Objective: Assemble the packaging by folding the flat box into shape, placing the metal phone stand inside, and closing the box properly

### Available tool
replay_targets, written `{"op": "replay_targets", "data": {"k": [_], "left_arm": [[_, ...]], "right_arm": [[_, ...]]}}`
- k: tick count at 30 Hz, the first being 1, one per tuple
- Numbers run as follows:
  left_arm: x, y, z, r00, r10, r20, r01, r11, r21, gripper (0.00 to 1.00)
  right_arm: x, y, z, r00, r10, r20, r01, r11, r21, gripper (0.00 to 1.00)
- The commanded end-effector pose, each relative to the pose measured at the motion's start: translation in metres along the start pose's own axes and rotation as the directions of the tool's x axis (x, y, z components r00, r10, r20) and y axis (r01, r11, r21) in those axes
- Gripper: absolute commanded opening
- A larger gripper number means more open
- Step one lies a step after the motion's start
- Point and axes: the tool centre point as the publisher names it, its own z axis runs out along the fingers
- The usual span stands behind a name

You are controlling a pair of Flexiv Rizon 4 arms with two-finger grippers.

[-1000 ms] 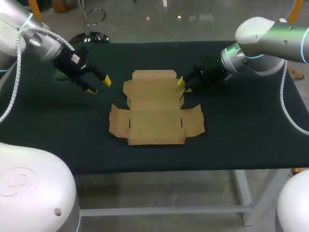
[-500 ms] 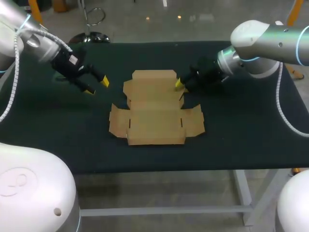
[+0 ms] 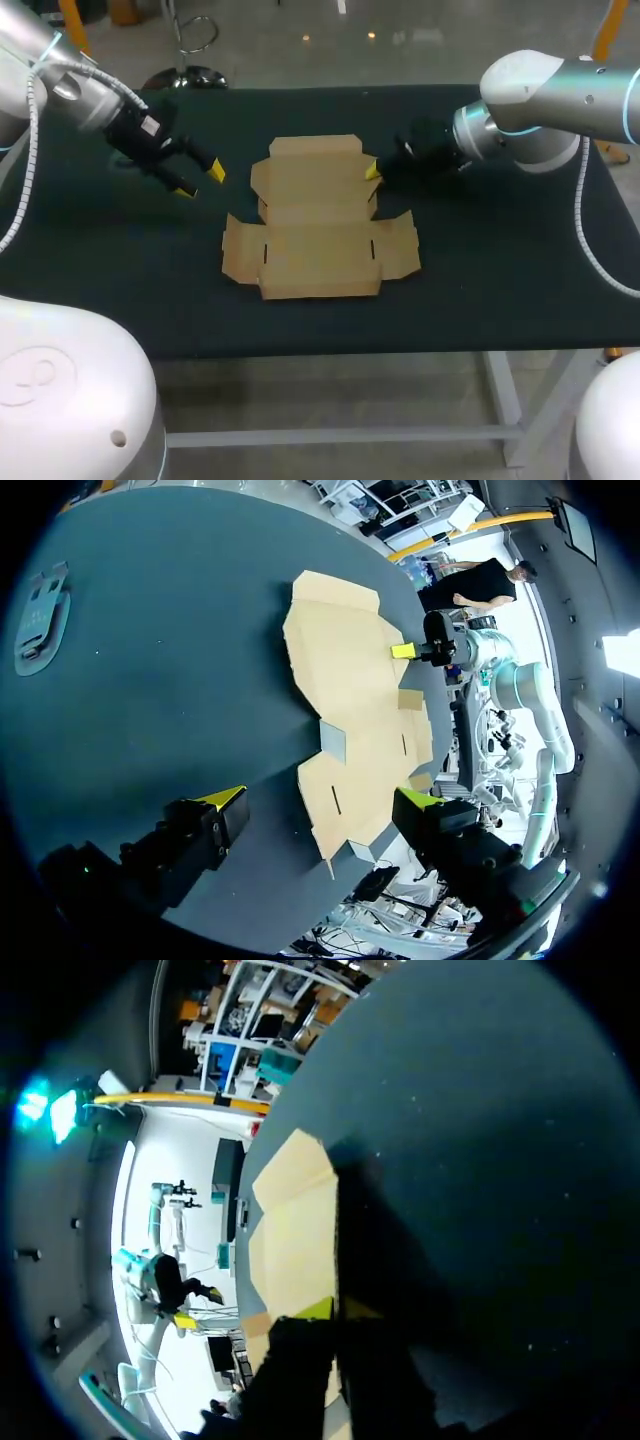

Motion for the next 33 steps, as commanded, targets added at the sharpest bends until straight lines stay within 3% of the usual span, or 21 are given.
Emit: {"op": "replay_targets", "data": {"k": [1, 12, 28, 33], "left_arm": [[0.0, -0.004, 0.001, 1.0, 0.019, -0.002, -0.019, 1.0, -0.011, 1.0], [0.013, -0.01, 0.003, 0.983, 0.185, 0.012, -0.185, 0.977, 0.102, 1.0], [0.013, -0.01, 0.003, 0.983, 0.185, 0.012, -0.185, 0.977, 0.102, 1.0], [0.022, -0.011, 0.004, 0.956, 0.292, 0.011, -0.29, 0.941, 0.176, 1.0]], "right_arm": [[0.006, -0.009, -0.009, 1.0, -0.026, -0.017, 0.026, 0.999, -0.028, 0.0], [0.028, -0.011, -0.032, 0.981, -0.141, -0.132, 0.136, 0.989, -0.051, 0.0], [0.031, -0.011, -0.035, 0.979, -0.147, -0.138, 0.141, 0.988, -0.056, 0.0], [0.039, -0.016, -0.051, 0.959, -0.246, -0.14, 0.222, 0.96, -0.169, 0.0]]}}
